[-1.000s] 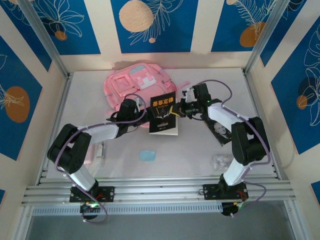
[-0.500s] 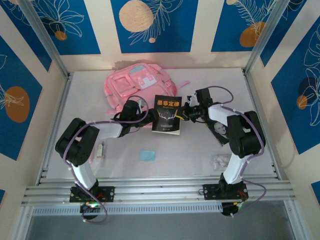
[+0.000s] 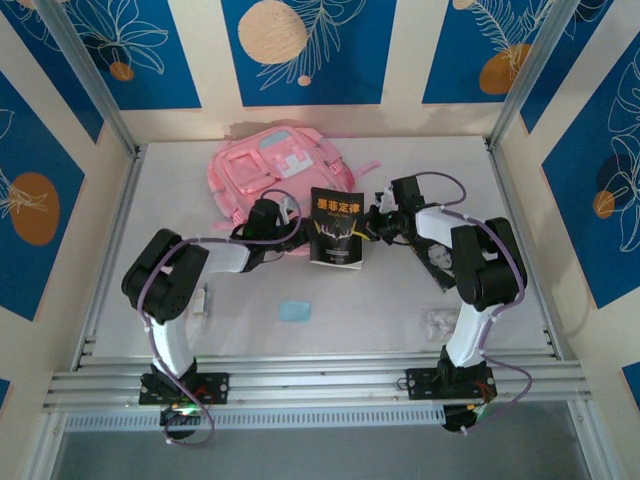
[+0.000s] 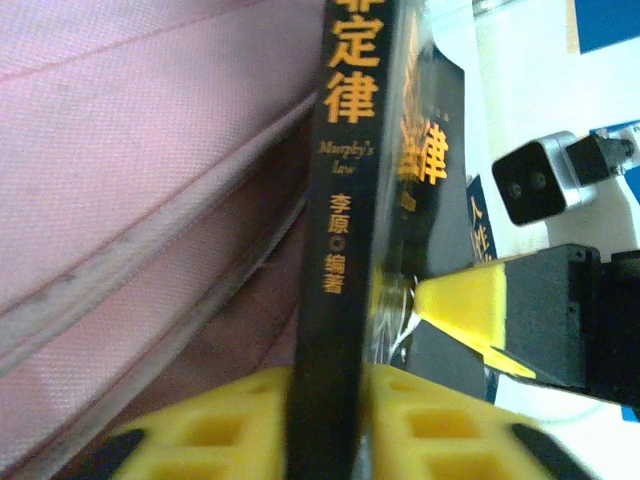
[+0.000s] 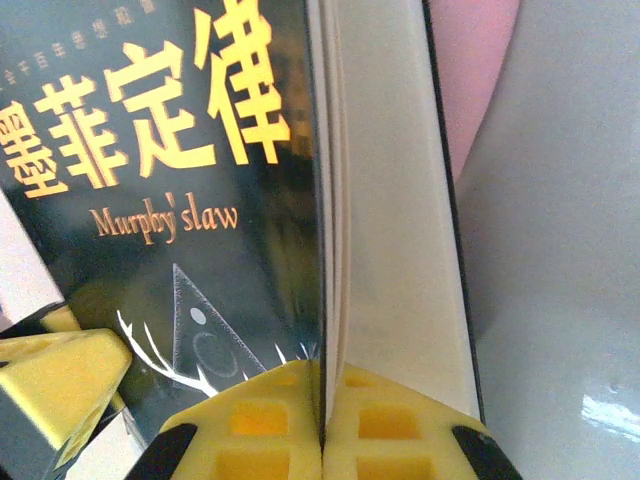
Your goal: Pack the student bag
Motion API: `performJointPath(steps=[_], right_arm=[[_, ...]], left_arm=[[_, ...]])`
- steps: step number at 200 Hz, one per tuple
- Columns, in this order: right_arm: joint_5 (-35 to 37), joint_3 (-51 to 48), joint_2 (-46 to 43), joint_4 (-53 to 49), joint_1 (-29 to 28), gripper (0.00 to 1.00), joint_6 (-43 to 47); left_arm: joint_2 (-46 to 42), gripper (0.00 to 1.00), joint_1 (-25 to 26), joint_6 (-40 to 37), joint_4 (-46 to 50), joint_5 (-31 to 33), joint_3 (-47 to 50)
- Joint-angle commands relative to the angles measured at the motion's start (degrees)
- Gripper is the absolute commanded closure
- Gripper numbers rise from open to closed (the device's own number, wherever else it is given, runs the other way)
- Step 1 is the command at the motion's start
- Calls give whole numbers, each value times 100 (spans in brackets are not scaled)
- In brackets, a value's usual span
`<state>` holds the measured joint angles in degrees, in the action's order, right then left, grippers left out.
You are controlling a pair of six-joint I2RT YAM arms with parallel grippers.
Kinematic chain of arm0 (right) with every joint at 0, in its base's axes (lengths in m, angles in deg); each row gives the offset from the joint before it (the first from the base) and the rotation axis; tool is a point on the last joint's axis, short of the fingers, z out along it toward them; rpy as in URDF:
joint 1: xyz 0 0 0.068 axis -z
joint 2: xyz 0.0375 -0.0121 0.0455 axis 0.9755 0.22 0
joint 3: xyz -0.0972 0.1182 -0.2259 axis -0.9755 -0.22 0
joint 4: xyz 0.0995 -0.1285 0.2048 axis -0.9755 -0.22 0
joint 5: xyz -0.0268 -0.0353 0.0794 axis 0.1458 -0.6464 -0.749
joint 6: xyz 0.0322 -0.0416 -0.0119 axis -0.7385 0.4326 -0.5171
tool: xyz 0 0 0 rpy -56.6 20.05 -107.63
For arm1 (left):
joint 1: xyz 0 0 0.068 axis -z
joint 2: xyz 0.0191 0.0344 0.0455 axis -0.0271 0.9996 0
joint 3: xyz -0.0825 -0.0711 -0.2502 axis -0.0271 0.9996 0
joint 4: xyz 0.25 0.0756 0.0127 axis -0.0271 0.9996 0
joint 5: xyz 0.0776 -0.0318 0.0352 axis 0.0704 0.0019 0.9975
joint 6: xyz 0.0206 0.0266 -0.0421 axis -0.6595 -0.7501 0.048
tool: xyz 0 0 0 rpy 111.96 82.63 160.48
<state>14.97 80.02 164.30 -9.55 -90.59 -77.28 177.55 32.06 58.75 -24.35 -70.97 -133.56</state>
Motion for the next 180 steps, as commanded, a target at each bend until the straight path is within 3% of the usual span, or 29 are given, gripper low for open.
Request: performJointPath(steps=[1,13,19,31,39,45,47,72,96,136,180], right_arm=[[219,87,50,-252,-33,97,90],[239,87,-82,-353,-22,89,81],[268,94,-156,-437,-16,78,81],[400,108,-373,-621,-14,44,77],[515,104,-552,-764,-13,26,49],[579,104,-696,-849,-11,4,25],[595,104,-741,-876,-9,0,14],[634,83,-1281,-1136,-20,1,-241],[410,-168,-1739,-757,-199,1,-801],[331,-827,-2094,1166,-830,1,-2315],[587,-1060,-1501,3306,-1401,1,-3518]], left_arm=[[-198,91,51,-173,17,-195,-116],[-343,96,39,-311,191,-72,-109],[-406,98,35,-354,242,-18,-116],[-516,100,4,-363,248,63,-124],[-582,100,-17,-346,249,117,-146],[-632,100,-47,-320,246,169,-179],[-652,100,-52,-308,246,191,-191],[-906,100,-195,-165,124,552,-388],[-1163,100,-272,-155,-71,1187,-554],[-1223,100,-273,325,-965,1978,-510],[-1190,100,-136,996,-1872,2381,-117]])
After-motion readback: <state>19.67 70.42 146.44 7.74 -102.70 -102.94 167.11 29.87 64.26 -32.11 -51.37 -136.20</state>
